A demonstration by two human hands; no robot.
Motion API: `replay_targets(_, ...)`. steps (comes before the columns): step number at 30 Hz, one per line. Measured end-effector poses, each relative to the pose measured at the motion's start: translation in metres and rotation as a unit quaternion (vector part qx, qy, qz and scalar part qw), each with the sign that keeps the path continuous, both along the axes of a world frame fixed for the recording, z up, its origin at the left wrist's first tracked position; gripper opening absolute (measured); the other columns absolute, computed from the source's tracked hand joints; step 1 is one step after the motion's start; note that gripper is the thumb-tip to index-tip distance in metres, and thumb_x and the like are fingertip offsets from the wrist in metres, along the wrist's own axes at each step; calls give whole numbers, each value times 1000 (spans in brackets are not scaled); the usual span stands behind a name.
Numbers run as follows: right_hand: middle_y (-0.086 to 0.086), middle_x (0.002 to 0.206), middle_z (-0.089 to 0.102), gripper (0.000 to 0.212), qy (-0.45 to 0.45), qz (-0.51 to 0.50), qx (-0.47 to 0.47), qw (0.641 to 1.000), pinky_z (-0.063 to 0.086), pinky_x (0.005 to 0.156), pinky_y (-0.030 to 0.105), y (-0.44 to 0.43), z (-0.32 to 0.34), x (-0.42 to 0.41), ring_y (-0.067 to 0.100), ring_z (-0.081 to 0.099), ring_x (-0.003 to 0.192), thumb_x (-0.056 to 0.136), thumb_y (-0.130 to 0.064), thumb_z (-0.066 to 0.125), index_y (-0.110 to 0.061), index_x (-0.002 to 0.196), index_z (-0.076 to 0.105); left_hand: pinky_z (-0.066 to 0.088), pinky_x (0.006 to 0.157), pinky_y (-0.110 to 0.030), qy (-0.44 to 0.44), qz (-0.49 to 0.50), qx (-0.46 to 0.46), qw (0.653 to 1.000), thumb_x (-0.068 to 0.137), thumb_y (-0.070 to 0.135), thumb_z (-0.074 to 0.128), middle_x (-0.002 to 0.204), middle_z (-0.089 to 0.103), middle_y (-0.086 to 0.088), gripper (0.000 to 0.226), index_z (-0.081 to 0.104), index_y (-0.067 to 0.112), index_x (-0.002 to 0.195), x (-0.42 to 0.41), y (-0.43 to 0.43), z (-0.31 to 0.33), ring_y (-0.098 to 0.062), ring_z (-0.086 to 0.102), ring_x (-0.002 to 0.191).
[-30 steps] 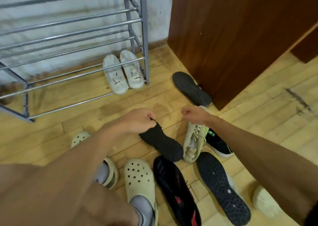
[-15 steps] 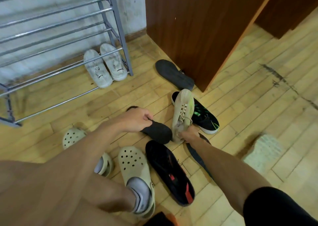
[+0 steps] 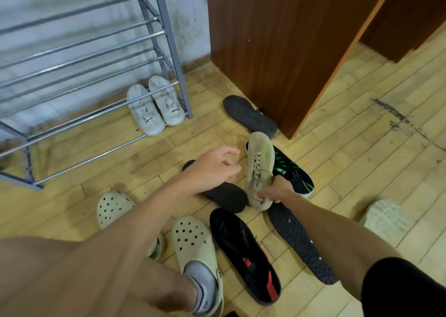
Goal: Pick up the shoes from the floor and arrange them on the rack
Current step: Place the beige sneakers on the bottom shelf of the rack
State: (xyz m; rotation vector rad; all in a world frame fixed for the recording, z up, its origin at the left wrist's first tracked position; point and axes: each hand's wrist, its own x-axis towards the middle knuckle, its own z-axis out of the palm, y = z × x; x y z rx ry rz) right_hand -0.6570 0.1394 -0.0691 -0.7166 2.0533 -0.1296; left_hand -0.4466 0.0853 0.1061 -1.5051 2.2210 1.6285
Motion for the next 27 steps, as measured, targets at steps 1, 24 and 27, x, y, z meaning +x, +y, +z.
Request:
replay_targets(1,8,91,62,47,16,59,5,998,55,49,26,-4,13,-6,14,61,65,66,-29,81,-7,100,55,40,102,-34,7,9,-3,1000,90,32,56,98,70,12,42,49,31,132,0,0,4,-7,61,105)
replay_targets(24,5,92,74,34,-288,213,-458,813,61,64,26,-102,406,172,13,73,73,77,2,76,-6,109,67,57,79,-40,109,333,-190,917,85,19,63,107,66,-4,43,49,12,125,147,-20,249,-20,66,93)
replay_targets(27,7,98,76,30,-326,246,-470,783,61,76,35,-110,427,239,23,72,90,76,2,76,-11,102,70,58,71,-33,195,395,-183,879,83,11,68,110,70,-4,40,59,9,122,213,-10,263,-20,68,93)
